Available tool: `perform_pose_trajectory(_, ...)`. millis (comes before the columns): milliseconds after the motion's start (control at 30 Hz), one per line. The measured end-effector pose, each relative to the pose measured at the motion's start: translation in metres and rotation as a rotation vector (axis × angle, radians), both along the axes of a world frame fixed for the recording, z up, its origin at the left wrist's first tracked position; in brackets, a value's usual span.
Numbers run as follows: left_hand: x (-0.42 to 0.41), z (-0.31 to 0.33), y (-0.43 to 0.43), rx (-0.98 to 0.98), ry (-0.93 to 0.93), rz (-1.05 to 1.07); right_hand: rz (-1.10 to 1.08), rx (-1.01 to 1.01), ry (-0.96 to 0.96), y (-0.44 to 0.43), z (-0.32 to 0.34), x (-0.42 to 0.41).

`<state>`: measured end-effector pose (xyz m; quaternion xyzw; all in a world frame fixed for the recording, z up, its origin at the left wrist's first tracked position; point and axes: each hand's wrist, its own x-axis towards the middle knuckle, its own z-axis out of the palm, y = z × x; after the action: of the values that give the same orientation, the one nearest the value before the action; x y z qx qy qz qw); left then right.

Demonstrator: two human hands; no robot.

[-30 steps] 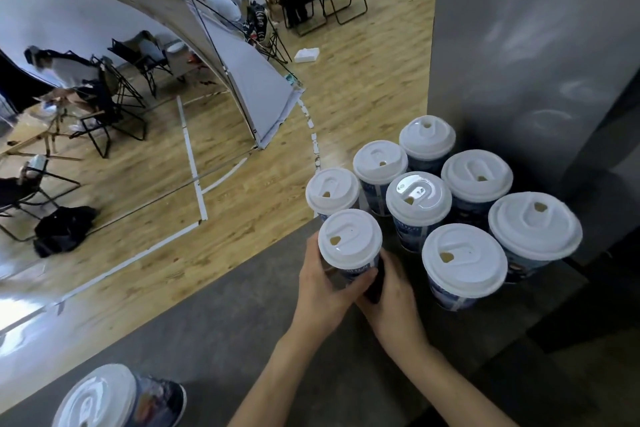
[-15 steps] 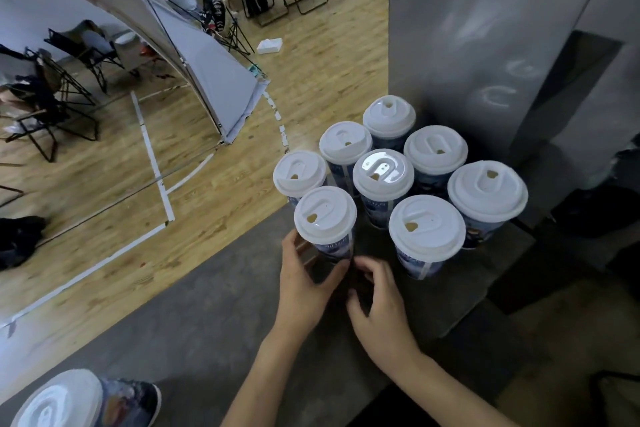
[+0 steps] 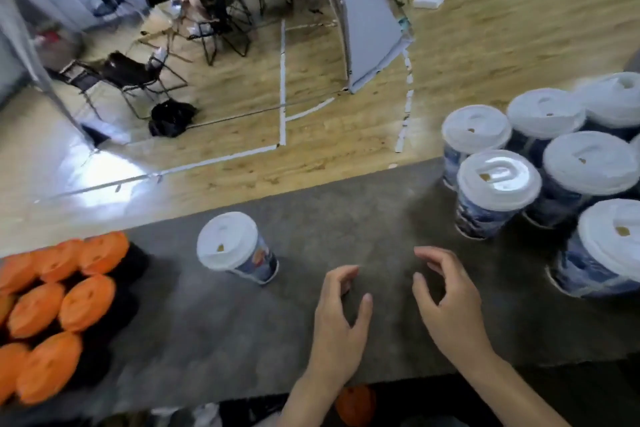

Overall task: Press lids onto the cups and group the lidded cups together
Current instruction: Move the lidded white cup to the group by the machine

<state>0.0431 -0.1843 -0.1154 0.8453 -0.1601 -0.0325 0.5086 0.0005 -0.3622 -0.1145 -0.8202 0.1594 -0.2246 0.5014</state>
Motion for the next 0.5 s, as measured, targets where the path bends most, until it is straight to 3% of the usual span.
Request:
perform_pose_trajectory(267,-0.010,0.002,0.084,-0.214,0.037,0.772,0.264,-0.062,-0.079,0.048,0.000,0.024)
perform_pose_trajectory(367,0.015,0.013,0.102,-0.262,0.055,0.775,0.352,-0.100,-0.057,0.055,-0.007,0.022)
perform_pose_trajectory(500,0.063,0.015,0.104,-0.314,0.094,0.588,0.394,-0.050,-0.010,0.049,-0.009,0.022)
